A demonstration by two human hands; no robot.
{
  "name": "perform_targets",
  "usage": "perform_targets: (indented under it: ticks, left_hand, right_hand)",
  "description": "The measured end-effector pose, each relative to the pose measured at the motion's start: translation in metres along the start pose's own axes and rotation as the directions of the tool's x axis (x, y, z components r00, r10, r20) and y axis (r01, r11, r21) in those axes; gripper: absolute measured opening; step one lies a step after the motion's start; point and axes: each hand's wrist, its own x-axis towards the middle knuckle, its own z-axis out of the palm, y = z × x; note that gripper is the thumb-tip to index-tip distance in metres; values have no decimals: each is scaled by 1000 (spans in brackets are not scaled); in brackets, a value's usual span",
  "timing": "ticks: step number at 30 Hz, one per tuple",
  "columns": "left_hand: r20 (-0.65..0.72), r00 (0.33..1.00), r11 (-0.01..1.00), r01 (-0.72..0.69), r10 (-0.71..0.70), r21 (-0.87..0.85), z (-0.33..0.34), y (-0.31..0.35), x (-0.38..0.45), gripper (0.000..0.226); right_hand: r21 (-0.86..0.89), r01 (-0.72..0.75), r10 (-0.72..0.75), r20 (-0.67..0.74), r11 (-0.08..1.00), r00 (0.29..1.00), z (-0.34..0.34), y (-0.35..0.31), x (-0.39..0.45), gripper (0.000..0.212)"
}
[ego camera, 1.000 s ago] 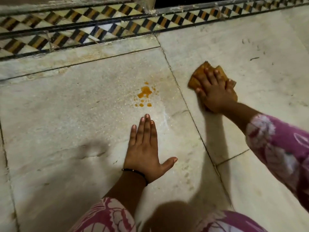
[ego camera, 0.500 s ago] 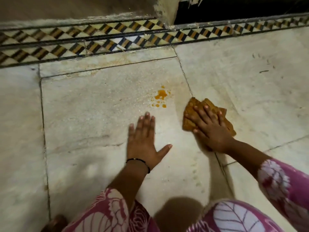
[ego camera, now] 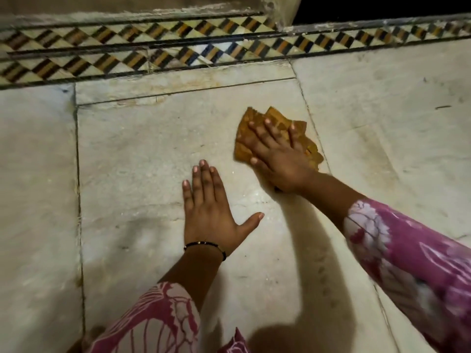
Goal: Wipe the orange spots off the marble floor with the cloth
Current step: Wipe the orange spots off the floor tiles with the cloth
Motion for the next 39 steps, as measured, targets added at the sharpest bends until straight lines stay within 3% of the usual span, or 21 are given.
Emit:
perform_targets:
  ticks: [3,6,9,12,15,20,24,27,29,31,34,37,39]
  left_hand:
    - [17,1000,1000,1,-1,-10,-2,-1,-1,119]
    - [25,1000,1000,5,-5,-13,-3,-1,-1,119]
    - [22,1000,1000,4,-3,-17,-3,-1,-1,120]
    - [15,1000,1000,0,0,-11,-3,-1,0,120]
    - [9,1000,1000,6,-6,-11,-3,-1,-1,120]
    - [10,1000,1000,4,-4,-5,-3,0,-1,120]
    - [13,1000,1000,5,-4,-20,-5,0,-1,119]
    - [18,1000,1000,-1,2,-14,-4,-1,-1,119]
    - [11,1000,1000,1,-1,-11,-4,0,-1,119]
    - [7,1000,1000,-2,2,-12,-3,-1,0,119]
    - [-4,1000,1000,-5,5,-20,-1,-1,0,119]
    - [-13,1000,1000,2,-3,-19,-1,-1,0,119]
    - [-7,1000,1000,-2,2,-26,-1,-1,0,119]
  right_hand:
    - [-40,91,-90,45,995,995,10,19,-61,55]
    - [-46,-48,51,72,998,996,7,54,-77,54]
    - [11,-231,231,12,973,973,-6,63,-30,53]
    - [89,-285,286,-7,955,958,-15,41,29,50]
    - [48,-177,178,-23,983,984,-8,2,42,49]
    - [-18,35,-35,-14,999,999,14,-10,-40,51]
    - [22,-192,191,32,981,981,8,35,-73,52]
    - [83,-390,392,-8,917,920,-4,51,-35,49]
    - [127,-442,447,-15,888,894,-13,44,10,49]
    - [142,-408,412,0,902,911,-16,22,49,52]
    - [79,-221,222,2,972,975,-10,-16,64,53]
    - [14,-18,19,-45,1000,999,4,-25,21,51]
    - [-20,3,-4,-63,1000,998,11,-12,-21,52]
